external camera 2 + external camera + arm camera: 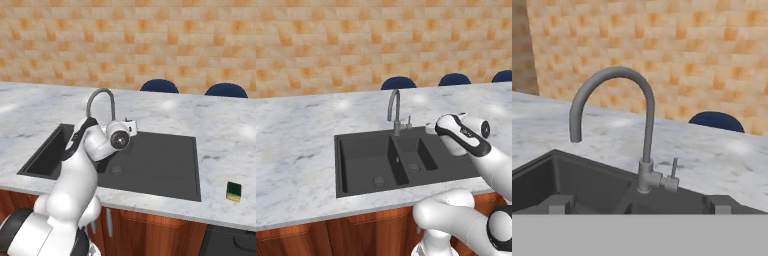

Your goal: Soak the sponge with water for a few seconds and then drop it inside the sink.

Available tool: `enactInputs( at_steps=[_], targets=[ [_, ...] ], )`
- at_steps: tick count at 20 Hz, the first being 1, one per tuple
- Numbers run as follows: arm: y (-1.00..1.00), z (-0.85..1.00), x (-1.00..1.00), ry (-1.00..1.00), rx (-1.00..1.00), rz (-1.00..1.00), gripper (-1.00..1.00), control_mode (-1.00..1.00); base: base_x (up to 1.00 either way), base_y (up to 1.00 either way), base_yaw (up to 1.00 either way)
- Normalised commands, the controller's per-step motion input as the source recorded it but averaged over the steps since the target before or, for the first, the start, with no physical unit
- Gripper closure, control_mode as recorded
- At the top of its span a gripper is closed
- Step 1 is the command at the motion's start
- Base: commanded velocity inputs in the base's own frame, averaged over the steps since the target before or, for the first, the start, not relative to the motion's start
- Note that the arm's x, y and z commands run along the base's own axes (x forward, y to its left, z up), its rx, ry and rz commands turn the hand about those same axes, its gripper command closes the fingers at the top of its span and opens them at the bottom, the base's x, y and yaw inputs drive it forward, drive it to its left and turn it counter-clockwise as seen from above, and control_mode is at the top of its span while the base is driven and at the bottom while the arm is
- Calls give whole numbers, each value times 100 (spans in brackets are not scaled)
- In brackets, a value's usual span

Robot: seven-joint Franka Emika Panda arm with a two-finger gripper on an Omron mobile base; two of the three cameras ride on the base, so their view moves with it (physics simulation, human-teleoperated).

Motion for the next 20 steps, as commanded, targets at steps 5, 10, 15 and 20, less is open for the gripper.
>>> enactInputs(
  at_steps=[5,10,15,20],
  targets=[
    [0,0,0,1,0,21,-100,-100,0,0,0],
    [0,0,0,0,0,17,-100,-100,0,0,0],
    [0,0,1,3,0,15,-100,-100,0,0,0],
    [0,0,34,10,0,4,-100,-100,0,0,0]
  ],
)
